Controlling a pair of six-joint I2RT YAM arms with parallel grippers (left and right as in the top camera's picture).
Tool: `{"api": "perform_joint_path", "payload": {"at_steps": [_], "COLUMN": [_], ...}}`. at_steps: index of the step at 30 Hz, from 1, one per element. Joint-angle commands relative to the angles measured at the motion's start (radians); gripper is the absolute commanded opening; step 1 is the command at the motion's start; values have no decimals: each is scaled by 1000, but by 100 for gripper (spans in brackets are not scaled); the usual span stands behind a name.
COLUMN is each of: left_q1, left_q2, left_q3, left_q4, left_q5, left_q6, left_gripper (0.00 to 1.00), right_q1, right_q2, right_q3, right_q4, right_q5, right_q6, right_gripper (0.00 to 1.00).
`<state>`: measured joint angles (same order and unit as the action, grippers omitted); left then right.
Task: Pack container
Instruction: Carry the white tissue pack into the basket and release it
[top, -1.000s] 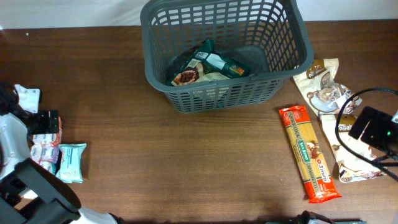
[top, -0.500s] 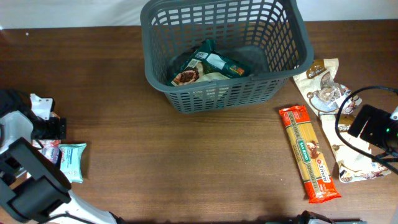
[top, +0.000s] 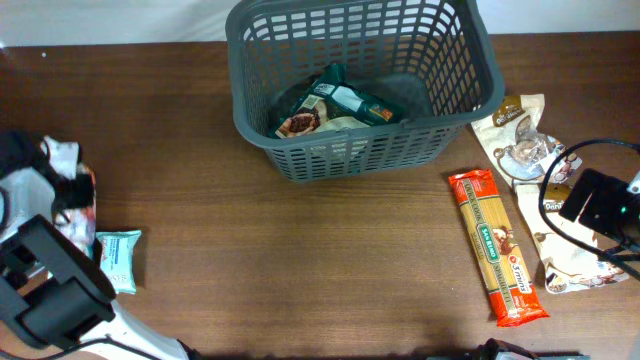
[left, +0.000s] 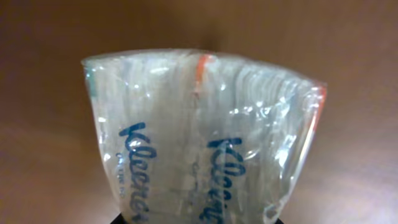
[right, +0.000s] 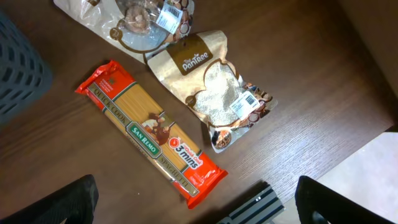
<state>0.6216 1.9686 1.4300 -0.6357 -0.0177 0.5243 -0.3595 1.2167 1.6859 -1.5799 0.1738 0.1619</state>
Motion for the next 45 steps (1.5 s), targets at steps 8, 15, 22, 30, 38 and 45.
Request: {"api": "perform_joint_path", "payload": {"at_steps": [8, 15, 22, 30, 38, 45], "left_q1": [-348, -654, -932, -1032, -1031, -950], "left_q2": [-64, -64, -39, 89, 153, 85], "left_q3": [727, 996, 993, 993, 998, 1150], "left_q4": [-4, 7, -85, -253, -214, -135], "left_q5": [16, 319, 407, 407, 367, 204], "left_q6": [-41, 109, 275, 337, 304, 51], "left_gripper": [2, 1, 2, 4, 99, 94], "right_q1": [-8, -8, -8, -8, -8, -8], "right_q2": [3, 3, 3, 3, 3, 3], "right_q3": [16, 16, 16, 16, 16, 16], "right_q4": [-4, -4, -31, -40, -39, -40], "right_q5": [-6, -6, -6, -10, -13, -13], "right_q6": [8, 8, 8, 8, 8, 8], "right_gripper": [99, 99, 99, 99, 99, 99]}}
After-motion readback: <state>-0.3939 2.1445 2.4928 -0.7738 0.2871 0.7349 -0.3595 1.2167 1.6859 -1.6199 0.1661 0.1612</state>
